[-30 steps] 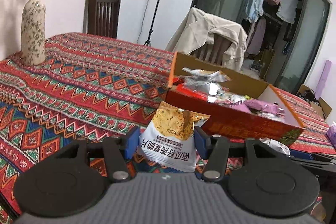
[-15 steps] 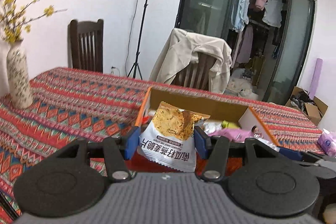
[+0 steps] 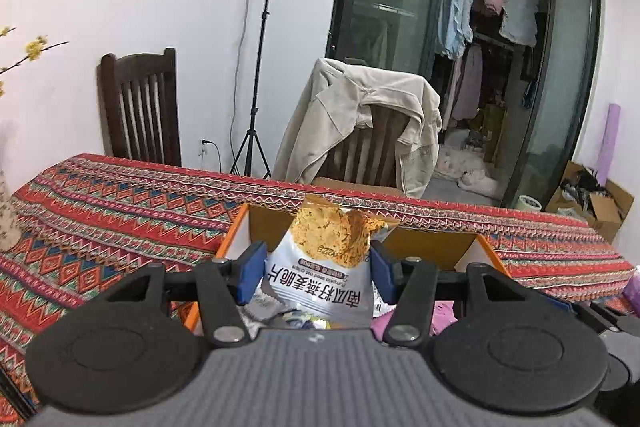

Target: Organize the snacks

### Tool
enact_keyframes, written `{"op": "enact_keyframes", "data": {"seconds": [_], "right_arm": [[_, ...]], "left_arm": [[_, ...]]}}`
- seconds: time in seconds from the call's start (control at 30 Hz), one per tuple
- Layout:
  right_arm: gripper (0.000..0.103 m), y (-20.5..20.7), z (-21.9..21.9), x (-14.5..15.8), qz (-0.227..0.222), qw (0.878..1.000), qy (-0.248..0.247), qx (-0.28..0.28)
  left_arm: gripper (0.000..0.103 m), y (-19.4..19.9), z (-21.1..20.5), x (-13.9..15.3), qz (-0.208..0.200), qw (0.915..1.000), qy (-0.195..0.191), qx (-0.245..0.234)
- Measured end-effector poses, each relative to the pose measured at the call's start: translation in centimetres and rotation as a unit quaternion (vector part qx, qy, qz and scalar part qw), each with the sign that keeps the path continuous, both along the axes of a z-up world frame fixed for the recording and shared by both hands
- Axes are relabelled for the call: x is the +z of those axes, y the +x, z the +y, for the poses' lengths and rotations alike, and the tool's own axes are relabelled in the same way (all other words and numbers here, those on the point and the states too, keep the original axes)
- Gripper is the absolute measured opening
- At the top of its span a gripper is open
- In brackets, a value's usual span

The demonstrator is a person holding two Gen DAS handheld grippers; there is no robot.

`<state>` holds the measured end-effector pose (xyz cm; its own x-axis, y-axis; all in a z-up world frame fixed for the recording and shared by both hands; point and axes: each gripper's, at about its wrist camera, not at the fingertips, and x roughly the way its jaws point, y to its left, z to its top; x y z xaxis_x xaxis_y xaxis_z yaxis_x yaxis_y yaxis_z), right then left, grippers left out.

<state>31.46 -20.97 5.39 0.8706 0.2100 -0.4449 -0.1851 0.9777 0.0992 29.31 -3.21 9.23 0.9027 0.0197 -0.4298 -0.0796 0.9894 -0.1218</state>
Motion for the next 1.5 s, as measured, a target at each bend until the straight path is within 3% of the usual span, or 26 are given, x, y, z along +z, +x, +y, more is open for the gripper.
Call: {"op": "enact_keyframes", "data": {"seconds": [0.07, 0.13, 0.2, 0.27, 0.53, 0.83, 1.03, 1.23, 1.5], "right_arm": [[0.074, 0.9, 0.0, -0.3, 0.006, 1.000, -0.004, -0.003], [0.081, 1.6, -0.4, -0.7, 0.016, 1.000, 0.001, -0.001], [0.091, 1.8, -0.8, -1.0, 0.024, 1.000, 0.011, 0.007], [0.102, 1.9, -0.9, -1.1, 0.026, 1.000, 0.008, 0.005], [0.103, -1.3, -1.1, 0.1, 0.003, 1.000, -0.006, 0.008], [0.103, -9.6, -2.7, 1.4, -0.030, 0.999, -0.006, 0.021], [0.103, -15.6, -3.3, 0.4, -0.039, 0.999, 0.007, 0.028], [0.103, -19.0, -3.6, -1.4, -0.023, 0.999, 0.015, 0.028], [0.103, -21.3, -4.0, -3.4, -0.005, 0.999, 0.016, 0.031]], "left_arm": [[0.065, 0.7, -0.2, -0.5, -0.001, 1.0000, 0.007, -0.002], [0.088, 0.9, 0.0, -0.9, -0.005, 1.0000, 0.005, -0.006], [0.103, 0.6, 0.3, -1.2, -0.014, 0.9999, 0.005, 0.001], [0.103, 0.0, 0.8, -1.1, -0.027, 0.9996, 0.002, 0.007], [0.103, -3.1, 2.9, -0.6, -0.034, 0.9994, -0.008, 0.007], [0.103, -12.6, 4.9, -0.3, -0.056, 0.9981, -0.002, -0.026], [0.103, -19.1, 5.2, -1.2, -0.079, 0.9960, -0.004, -0.041], [0.103, -22.4, 5.2, -3.7, -0.059, 0.9967, -0.011, -0.054], [0.103, -23.2, 6.0, -6.5, -0.024, 0.9988, -0.010, -0.041]]}}
